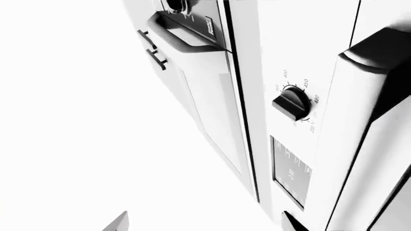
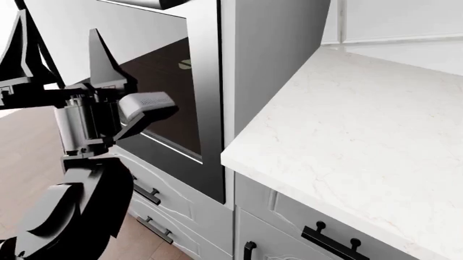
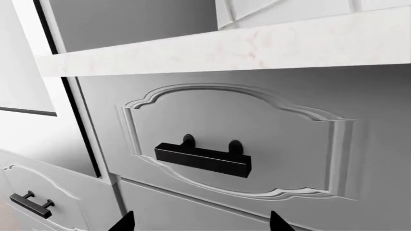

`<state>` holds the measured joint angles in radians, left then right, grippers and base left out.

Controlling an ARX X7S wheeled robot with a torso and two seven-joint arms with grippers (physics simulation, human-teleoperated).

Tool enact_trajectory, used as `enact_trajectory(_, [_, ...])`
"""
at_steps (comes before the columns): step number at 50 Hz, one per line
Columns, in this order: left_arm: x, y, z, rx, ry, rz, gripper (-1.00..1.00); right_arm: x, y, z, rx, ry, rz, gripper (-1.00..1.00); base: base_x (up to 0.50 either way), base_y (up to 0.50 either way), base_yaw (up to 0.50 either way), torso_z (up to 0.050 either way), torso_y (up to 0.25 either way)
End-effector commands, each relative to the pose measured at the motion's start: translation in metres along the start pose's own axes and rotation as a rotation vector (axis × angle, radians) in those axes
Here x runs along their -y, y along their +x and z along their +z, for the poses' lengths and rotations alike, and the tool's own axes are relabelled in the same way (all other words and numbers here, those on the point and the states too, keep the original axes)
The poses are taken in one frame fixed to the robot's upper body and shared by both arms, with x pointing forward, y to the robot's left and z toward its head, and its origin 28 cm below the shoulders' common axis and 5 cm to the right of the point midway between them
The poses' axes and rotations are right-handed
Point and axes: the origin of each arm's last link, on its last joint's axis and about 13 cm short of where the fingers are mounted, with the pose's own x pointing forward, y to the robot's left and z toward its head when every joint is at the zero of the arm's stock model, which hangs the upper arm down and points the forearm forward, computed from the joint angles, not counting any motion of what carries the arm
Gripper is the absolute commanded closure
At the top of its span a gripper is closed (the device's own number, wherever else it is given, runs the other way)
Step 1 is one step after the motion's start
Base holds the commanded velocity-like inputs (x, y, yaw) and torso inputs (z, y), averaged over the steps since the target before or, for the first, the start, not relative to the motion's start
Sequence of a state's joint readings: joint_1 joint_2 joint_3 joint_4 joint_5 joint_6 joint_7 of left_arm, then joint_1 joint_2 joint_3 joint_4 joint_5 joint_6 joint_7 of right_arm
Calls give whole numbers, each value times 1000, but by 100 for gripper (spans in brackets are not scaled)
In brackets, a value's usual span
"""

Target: Open the oven door

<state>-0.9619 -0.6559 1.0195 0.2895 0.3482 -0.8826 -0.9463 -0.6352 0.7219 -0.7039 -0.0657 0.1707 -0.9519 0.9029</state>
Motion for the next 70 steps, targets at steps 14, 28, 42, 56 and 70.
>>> enact_trajectory(14, [21, 9, -10, 29, 68, -8, -100, 0, 0, 0, 5, -3, 2, -100, 0, 0, 0, 0, 0])
enact_trajectory(28, [47, 14, -15, 12, 35, -69, -100, 0, 0, 0, 7, -1, 4, -100, 0, 0, 0, 0, 0])
enact_trajectory(42, [49, 28, -14, 88, 57, -139, -100, 0, 0, 0, 10, 0, 4, -100, 0, 0, 0, 0, 0])
enact_trajectory(56, [54, 32, -18, 93, 71, -196, -100, 0, 0, 0, 12, -3, 5, -100, 0, 0, 0, 0, 0])
enact_trajectory(70, [53, 41, -19, 112, 73, -213, -100, -1, 0, 1, 18, -6, 5, -100, 0, 0, 0, 0, 0])
